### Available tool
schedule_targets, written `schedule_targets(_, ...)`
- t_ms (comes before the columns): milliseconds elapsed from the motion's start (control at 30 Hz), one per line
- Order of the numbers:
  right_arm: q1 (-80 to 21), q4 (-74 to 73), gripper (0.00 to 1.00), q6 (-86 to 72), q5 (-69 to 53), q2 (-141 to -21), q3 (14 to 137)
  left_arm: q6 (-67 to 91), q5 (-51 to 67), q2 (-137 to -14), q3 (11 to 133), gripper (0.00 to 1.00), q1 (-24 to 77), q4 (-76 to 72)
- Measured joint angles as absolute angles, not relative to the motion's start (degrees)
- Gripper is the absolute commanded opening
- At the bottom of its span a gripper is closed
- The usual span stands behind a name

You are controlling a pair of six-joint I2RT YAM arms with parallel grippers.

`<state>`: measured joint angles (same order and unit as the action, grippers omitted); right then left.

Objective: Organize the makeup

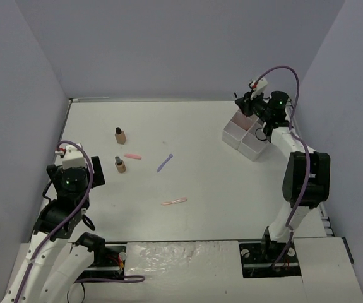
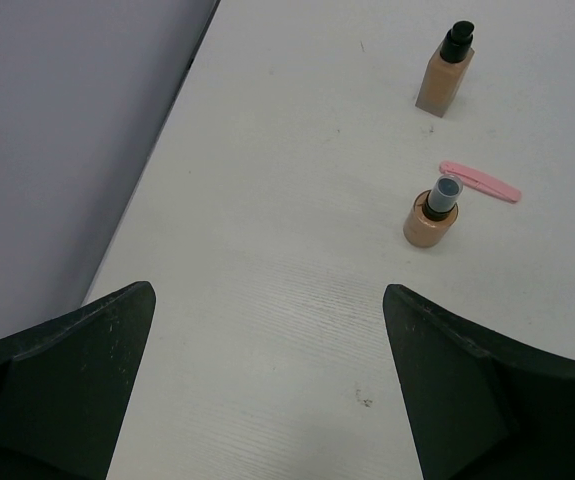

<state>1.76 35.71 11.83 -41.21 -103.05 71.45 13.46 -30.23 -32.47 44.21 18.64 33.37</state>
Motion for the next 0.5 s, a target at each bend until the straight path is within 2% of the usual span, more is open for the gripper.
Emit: schedule_targets(500, 3.7, 39.4, 0.0, 17.6, -46.9, -108.7, 71.5, 12.6, -29.5, -35.0, 44.2, 0.97, 17.9, 33.0)
